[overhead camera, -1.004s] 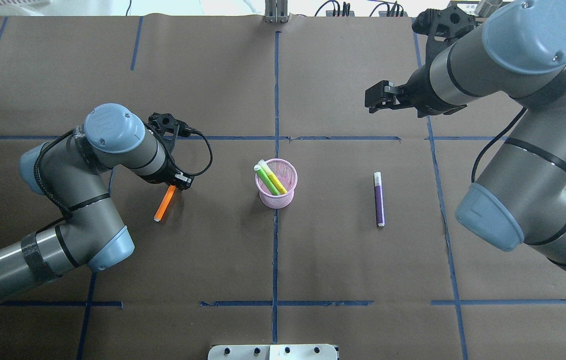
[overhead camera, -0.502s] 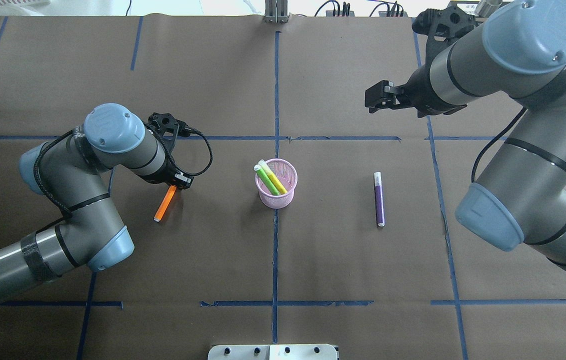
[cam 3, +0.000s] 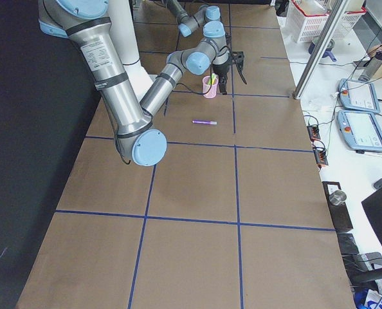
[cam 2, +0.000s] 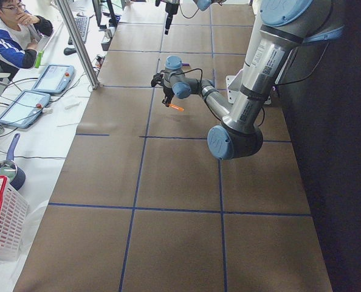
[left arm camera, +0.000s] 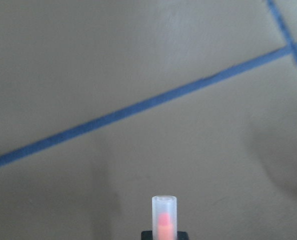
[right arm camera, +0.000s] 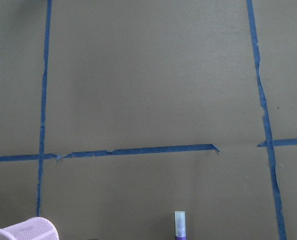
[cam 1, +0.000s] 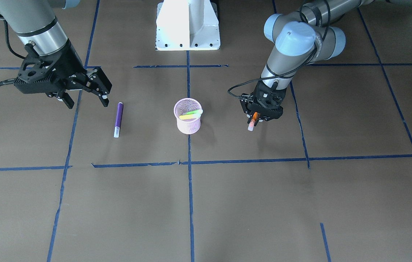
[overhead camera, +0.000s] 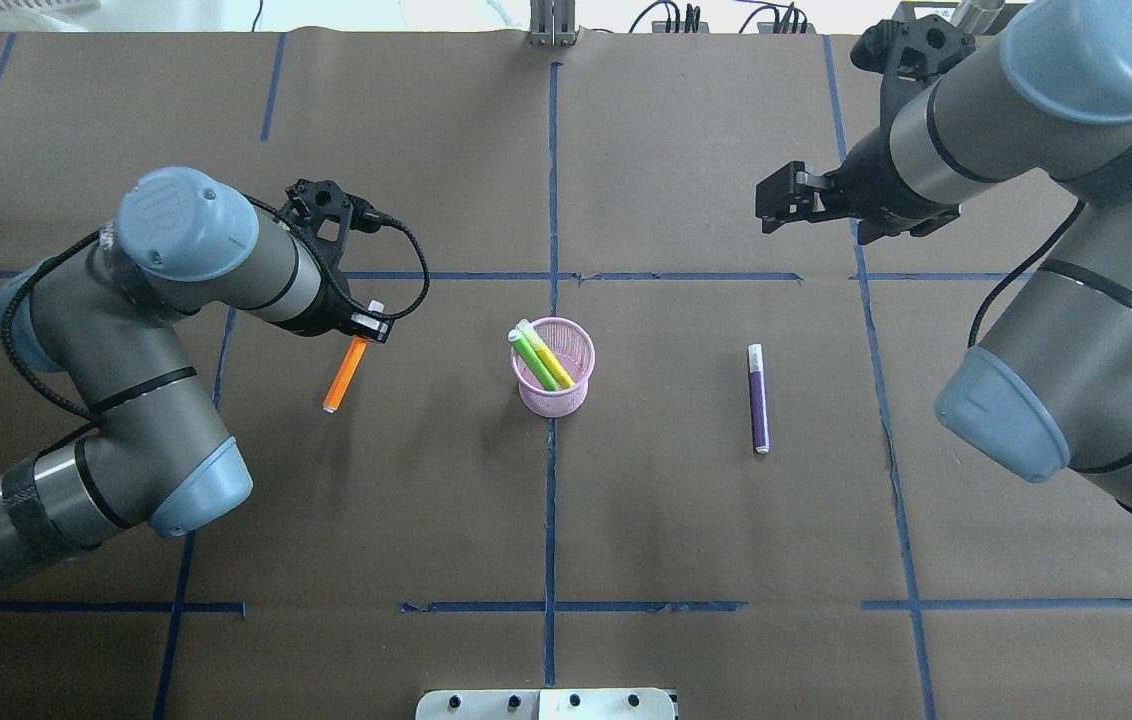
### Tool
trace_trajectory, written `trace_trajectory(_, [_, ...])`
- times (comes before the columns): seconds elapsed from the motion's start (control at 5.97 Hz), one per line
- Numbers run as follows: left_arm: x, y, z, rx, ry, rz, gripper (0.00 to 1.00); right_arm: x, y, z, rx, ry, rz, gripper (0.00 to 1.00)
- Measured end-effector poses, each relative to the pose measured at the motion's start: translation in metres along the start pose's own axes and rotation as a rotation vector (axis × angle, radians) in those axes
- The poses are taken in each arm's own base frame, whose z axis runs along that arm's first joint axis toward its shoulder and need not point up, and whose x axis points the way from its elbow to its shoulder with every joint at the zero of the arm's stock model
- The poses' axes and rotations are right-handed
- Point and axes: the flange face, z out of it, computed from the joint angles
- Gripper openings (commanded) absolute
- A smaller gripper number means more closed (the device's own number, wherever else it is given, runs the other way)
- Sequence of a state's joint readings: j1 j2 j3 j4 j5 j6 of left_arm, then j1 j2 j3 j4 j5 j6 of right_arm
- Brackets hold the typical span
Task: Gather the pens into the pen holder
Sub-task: 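Lift the orange marker with the left gripper and carry it over the pink cup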
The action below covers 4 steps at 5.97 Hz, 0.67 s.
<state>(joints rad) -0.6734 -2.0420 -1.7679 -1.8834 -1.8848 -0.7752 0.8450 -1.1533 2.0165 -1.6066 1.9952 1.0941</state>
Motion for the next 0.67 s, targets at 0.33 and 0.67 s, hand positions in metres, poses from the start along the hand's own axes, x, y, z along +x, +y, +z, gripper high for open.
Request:
trace_trajectory(0.33, [0.018,-0.019,-0.055,0.202,0.131,0.062,0.00,0.014,0.003,0.013,-0.031,0.025,0.016,1.00])
trace_trajectory(0.67, [0.029,-0.026,-0.078,0.412,0.281,0.127,0.00,0.030,0.005,0.037,-0.104,0.050,0.045,1.00])
